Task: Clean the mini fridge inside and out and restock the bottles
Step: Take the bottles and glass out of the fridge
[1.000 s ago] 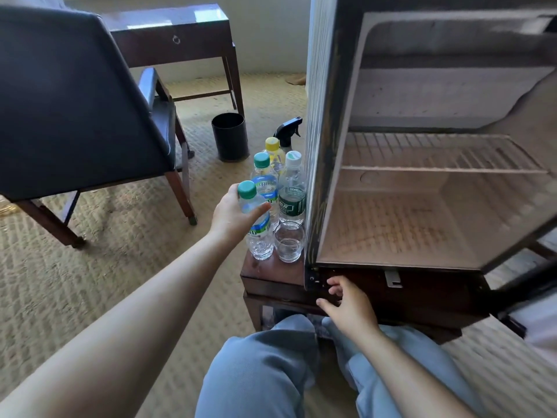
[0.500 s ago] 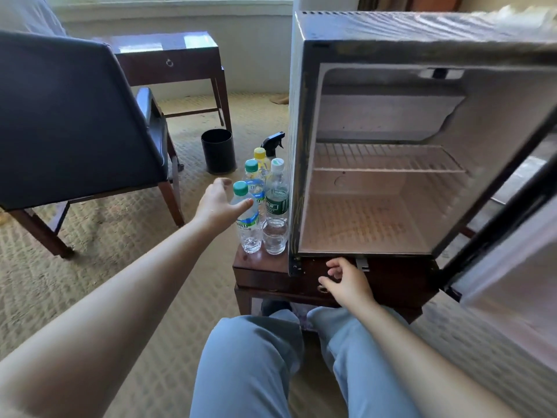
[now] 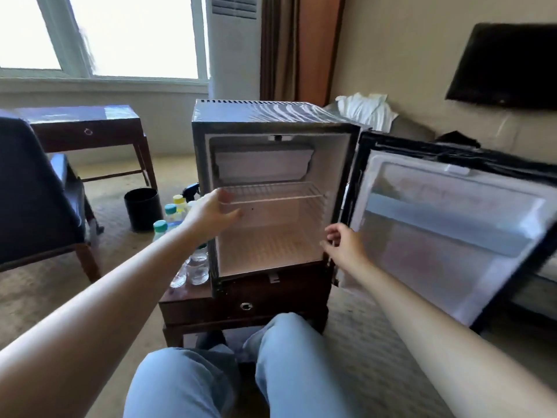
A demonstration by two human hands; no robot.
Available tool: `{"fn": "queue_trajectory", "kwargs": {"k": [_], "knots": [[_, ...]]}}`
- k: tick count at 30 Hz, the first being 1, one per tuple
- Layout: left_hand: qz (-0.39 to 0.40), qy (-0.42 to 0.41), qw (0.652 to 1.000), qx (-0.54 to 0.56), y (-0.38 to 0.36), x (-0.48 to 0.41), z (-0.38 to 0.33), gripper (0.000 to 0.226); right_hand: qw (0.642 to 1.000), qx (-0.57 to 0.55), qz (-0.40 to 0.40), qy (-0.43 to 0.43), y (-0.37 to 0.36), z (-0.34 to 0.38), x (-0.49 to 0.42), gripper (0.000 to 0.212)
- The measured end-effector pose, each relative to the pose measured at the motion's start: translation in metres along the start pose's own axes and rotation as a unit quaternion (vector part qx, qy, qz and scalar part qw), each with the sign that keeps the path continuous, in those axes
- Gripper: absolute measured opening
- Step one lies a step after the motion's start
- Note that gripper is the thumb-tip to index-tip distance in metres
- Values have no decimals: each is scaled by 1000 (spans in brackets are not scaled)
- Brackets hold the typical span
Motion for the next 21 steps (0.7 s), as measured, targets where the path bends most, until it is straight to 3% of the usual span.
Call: {"fn": "queue_trajectory", "kwargs": {"k": [6, 11, 15, 21], "knots": [[43, -88, 995, 28, -32, 17, -75, 39, 953, 251, -168, -15, 137, -52, 10, 35], [74, -143, 987, 4, -44, 33, -108, 39, 928, 317, -194, -14, 173, -69, 18, 41], [85, -159, 983, -29, -41, 42, -115, 37, 915, 377, -129, -58, 173, -76, 23, 53], [111, -173, 976, -72, -31, 70, -105, 33, 897, 405, -173, -42, 157, -59, 40, 41]]}}
Point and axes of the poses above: each hand's wrist, its own x-axis away from the middle knuckle, its own y-axis out of the back of the hand, z = x × y, the point moved 1 cm from there along -x, towards the middle knuckle, and after that the axes turned 5 degrees about x, right-handed, at the moved point
